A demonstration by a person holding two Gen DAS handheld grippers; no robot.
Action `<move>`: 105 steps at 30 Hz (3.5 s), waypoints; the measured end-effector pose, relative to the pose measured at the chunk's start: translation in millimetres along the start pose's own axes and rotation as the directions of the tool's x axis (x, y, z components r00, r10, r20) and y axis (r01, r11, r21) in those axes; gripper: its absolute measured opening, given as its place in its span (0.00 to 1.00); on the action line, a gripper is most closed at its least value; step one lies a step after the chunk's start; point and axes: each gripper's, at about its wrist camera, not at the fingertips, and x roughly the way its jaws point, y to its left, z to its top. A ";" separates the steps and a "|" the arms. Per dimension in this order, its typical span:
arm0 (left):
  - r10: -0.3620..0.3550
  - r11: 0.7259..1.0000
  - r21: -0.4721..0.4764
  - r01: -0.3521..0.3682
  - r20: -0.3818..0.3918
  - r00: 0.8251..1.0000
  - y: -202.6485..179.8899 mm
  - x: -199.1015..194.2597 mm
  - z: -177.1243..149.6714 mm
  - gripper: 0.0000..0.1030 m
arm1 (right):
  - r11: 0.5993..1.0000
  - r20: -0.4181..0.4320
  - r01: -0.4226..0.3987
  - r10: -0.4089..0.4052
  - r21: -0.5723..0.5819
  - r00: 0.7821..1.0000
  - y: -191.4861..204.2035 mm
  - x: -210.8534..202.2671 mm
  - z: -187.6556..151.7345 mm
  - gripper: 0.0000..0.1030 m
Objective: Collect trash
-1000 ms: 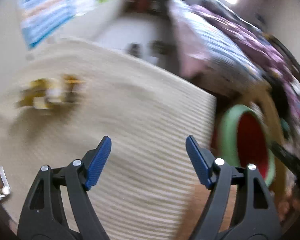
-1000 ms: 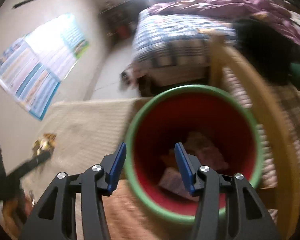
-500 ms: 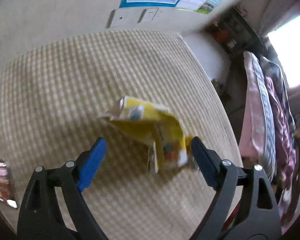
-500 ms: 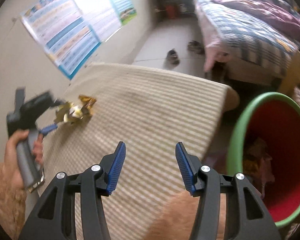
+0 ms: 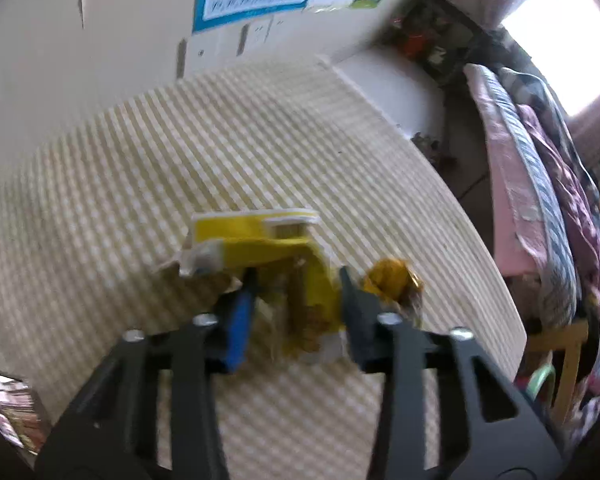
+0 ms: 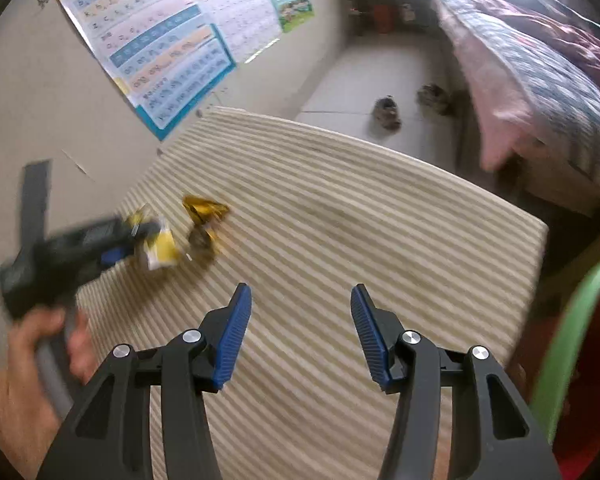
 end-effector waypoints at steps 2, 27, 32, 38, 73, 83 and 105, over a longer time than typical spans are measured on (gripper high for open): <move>-0.008 0.999 0.031 0.007 0.009 1.000 1.6 -15.8 -9.8 0.12 | 1.000 0.006 -0.020 0.020 -0.002 1.000 11.1 13.2 11.4 0.49; -0.074 0.992 0.100 0.071 0.021 0.997 5.3 -93.3 -93.6 0.11 | 0.992 -0.009 -0.109 0.108 -0.061 0.994 40.3 -10.8 13.1 0.06; -0.087 0.986 0.145 0.080 0.042 0.995 -14.5 -107.6 -101.6 0.11 | 0.993 0.017 -0.113 0.113 -0.037 0.993 23.4 -47.0 -10.7 0.06; -0.108 0.973 0.208 0.095 0.055 0.993 -41.6 -120.3 -113.8 0.11 | 0.995 0.057 -0.103 0.104 -0.009 0.993 3.9 -83.5 -44.0 0.06; -0.342 0.761 0.536 0.366 -0.148 0.928 -274.6 -101.7 -183.7 0.11 | 0.892 0.163 0.172 -0.260 0.418 0.952 -206.4 -193.5 -131.2 0.06; -0.369 0.708 0.576 0.408 -0.191 0.910 -322.8 -89.5 -198.0 0.46 | 0.841 0.154 0.211 -0.325 0.498 0.933 -234.6 -203.6 -147.7 0.36; -0.138 0.848 0.513 -0.136 0.460 0.877 -185.2 -185.6 -152.4 0.95 | 0.948 0.488 0.205 -0.303 0.244 0.819 -100.7 -215.0 -86.8 0.94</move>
